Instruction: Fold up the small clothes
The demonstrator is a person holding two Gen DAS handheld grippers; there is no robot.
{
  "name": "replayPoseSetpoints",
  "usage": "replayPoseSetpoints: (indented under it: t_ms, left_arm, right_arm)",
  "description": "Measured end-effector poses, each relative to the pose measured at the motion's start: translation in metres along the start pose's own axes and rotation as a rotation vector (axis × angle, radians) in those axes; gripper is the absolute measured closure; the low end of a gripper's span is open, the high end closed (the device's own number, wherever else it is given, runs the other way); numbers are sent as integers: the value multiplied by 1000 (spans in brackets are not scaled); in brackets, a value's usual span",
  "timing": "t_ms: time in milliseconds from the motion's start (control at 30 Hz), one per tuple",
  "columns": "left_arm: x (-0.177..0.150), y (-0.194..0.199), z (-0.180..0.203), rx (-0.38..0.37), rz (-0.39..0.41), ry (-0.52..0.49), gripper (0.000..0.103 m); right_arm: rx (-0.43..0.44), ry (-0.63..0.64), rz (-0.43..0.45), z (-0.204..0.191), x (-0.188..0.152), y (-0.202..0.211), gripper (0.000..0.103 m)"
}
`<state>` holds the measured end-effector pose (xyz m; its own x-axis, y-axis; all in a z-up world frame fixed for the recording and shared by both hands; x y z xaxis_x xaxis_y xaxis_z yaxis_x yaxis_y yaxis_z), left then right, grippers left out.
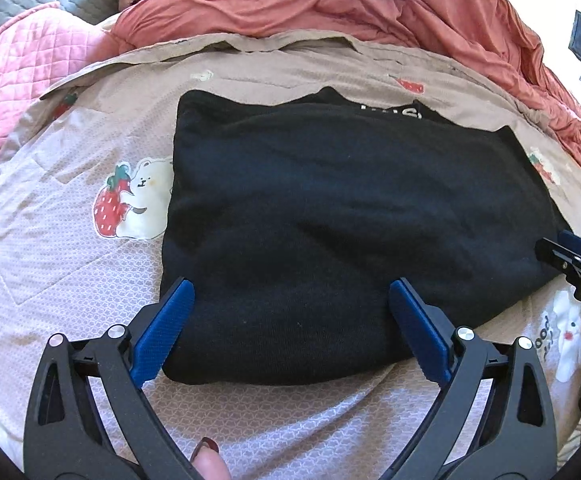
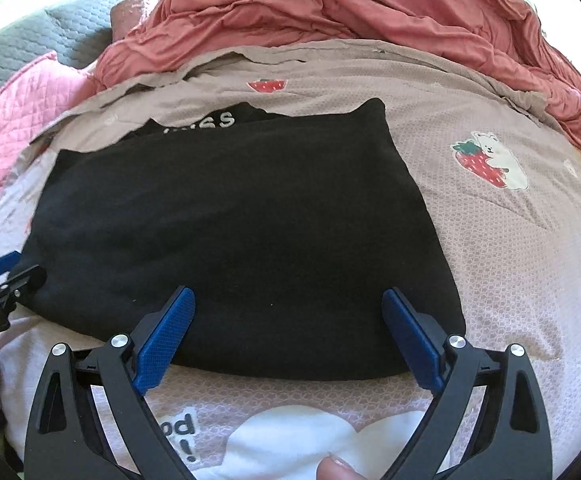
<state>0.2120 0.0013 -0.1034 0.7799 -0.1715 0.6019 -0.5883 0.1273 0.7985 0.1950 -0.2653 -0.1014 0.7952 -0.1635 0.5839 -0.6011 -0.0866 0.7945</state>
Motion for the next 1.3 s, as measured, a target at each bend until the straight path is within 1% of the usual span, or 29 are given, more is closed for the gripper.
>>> replayPoseSetpoints:
  t_ms: [133,233,300,600,967,1300]
  left_arm:
    - [2,5,1,-4,10,1,12]
    - [4,10,2,-22,25,11,11]
    - [5,13,3,-34,33,15,10]
    - [10,21,-4,-23,53,25,10]
    - [15,30,-20,-9,79,63,10]
    - [17,35,-33,2,87,97,10]
  right_arm:
    - [17,-7,8,2,-1,7,9]
    - [21,-5,24,1,0,14,9]
    - [24,-2,26,0,1,17,6]
    - [31,31,72,-13,9,34,5]
    - [69,96,93,-52,13,39,5]
    - [113,163,84,-94,9,36,5]
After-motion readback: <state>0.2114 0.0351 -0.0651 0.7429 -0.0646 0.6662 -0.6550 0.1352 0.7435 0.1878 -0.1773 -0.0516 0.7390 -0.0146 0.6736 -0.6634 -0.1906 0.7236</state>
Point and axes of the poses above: each gripper's, at about its wrist camera, not at the fingertips, and y roughly against the way its jaws point, z to its right, x to its top, the point moved 10 cm from there along -y, roughly the way its jaws point, and after that the axes turned 6 degrees about -y, right-handed, at the moved point
